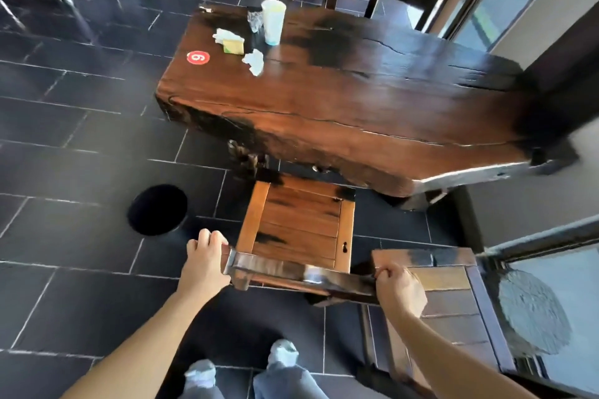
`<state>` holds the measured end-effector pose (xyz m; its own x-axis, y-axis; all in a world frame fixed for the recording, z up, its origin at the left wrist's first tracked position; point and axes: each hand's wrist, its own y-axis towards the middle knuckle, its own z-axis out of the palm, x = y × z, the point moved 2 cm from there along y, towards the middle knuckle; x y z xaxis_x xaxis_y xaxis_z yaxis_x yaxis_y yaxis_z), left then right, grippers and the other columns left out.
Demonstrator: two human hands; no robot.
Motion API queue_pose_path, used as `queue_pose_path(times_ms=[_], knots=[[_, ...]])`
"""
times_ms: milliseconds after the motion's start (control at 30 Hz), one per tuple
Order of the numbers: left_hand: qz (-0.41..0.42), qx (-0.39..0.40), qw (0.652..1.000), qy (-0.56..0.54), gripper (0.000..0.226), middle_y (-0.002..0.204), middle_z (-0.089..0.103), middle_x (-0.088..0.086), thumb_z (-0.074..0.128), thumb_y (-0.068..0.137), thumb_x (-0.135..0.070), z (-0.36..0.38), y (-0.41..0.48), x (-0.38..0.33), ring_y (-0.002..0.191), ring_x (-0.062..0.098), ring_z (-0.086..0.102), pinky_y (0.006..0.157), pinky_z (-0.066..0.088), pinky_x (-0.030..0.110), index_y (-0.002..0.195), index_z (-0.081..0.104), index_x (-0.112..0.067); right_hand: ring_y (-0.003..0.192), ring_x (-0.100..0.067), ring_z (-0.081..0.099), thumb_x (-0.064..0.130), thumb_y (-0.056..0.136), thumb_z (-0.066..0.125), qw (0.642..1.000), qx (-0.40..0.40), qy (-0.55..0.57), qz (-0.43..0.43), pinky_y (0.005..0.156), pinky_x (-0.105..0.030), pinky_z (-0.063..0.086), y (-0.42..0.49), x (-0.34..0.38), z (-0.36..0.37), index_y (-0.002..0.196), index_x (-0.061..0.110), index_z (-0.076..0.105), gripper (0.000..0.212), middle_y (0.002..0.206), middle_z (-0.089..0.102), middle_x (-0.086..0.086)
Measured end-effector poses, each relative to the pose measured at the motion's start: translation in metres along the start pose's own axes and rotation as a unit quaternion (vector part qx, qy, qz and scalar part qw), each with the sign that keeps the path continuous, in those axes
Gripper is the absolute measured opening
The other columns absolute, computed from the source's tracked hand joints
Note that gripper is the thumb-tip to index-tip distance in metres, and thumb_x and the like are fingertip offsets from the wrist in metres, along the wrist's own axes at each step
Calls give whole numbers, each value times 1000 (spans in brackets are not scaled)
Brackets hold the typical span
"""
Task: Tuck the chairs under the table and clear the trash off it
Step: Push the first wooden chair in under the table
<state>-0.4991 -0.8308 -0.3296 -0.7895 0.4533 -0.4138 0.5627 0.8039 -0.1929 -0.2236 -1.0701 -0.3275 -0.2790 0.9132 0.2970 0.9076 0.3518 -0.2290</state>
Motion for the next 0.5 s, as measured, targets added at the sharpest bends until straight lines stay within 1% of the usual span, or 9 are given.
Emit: queue_pose_path(times_ms=[67, 167, 267, 333, 400, 500], knots=[[-12, -4, 1000, -13, 60, 106, 40, 2, 84, 55, -14, -2, -4, -1, 96, 25, 42, 79, 50, 39, 103, 47, -15, 82, -18, 55, 24, 89, 44, 1000, -6, 6, -16, 73, -36, 53, -2, -1, 1, 71, 28, 60, 24, 78, 59, 9], [-11, -12, 1000, -19, 56, 102, 42, 1, 81, 54, -15, 0, -16, 3, 88, 21, 41, 76, 47, 36, 100, 48, -15, 82, -15, 54, 25, 90, 45, 999, 4, 7, -40, 70, -35, 52, -2, -6, 4, 69, 29, 57, 24, 76, 56, 13], [-35, -33, 998, -38, 54, 99, 38, -1, 81, 55, -14, 2, -31, 4, 86, 19, 35, 63, 43, 32, 98, 47, -16, 81, -15, 53, 25, 90, 46, 998, 7, 3, -56, 67, -35, 52, -2, -5, 2, 67, 30, 54, 25, 74, 55, 14], [-40, -44, 997, -40, 52, 98, 38, -1, 80, 55, -15, 3, -39, 2, 85, 20, 36, 59, 42, 31, 96, 47, -16, 83, -16, 51, 22, 90, 47, 998, 3, -3, -57, 66, -33, 50, -1, -4, 1, 68, 30, 56, 25, 75, 54, 14], [-41, -42, 998, -34, 52, 98, 38, -1, 78, 56, -14, 5, -42, 1, 85, 19, 36, 60, 44, 29, 96, 46, -17, 83, -16, 49, 21, 89, 48, 999, -3, -4, -50, 63, -30, 46, -1, -2, -1, 69, 31, 57, 24, 75, 53, 14], [-46, -28, 998, -25, 51, 100, 34, -4, 75, 59, -12, 6, -39, 0, 88, 16, 32, 57, 40, 22, 97, 43, -20, 82, -14, 46, 19, 86, 49, 999, -14, 0, -33, 59, -28, 40, 0, -2, 0, 64, 32, 55, 26, 73, 55, 16]])
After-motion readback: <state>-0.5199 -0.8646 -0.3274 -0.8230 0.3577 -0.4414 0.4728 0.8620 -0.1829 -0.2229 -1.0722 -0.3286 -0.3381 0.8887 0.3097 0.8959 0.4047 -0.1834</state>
